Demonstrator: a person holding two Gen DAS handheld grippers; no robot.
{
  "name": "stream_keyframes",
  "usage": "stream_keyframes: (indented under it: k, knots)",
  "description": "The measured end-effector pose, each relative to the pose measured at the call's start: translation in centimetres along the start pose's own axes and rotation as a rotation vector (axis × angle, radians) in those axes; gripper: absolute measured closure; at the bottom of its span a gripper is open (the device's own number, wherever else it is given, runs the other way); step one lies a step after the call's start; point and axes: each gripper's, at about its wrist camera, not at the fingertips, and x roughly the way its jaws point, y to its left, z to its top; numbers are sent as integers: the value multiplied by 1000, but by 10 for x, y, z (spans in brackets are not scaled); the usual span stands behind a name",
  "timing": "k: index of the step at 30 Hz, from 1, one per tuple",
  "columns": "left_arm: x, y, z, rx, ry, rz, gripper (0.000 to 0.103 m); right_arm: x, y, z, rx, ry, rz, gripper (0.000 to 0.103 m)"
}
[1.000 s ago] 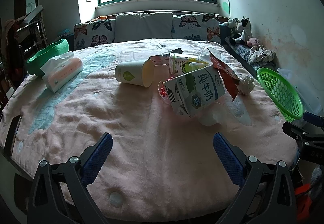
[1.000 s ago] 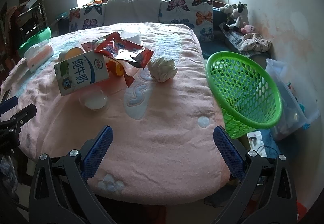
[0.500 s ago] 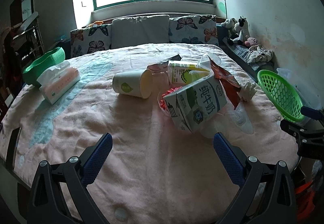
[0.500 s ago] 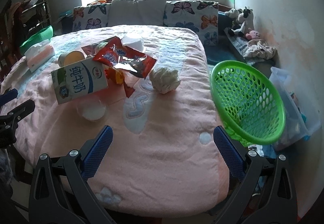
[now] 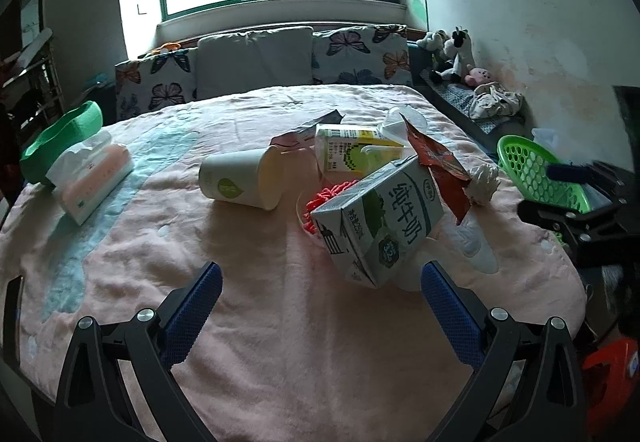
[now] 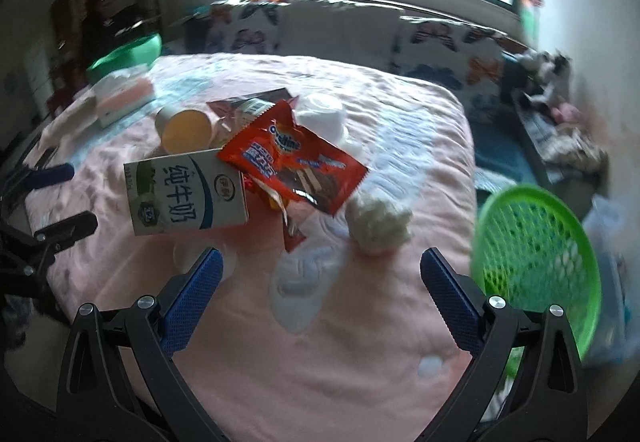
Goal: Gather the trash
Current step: 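Grasp the orange Ovaltine wrapper with the right tool while the left tool reaches the milk carton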
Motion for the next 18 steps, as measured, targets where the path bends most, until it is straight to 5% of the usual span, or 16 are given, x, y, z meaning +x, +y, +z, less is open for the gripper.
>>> stream_keyframes:
  k: [10, 18]
  knots:
    - [14, 5, 17, 20, 8, -64, 6, 44, -9, 33, -223, 77, 182, 5]
    - [27, 7, 27, 22, 27, -102, 6, 67, -2, 50, -383, 92, 247, 5]
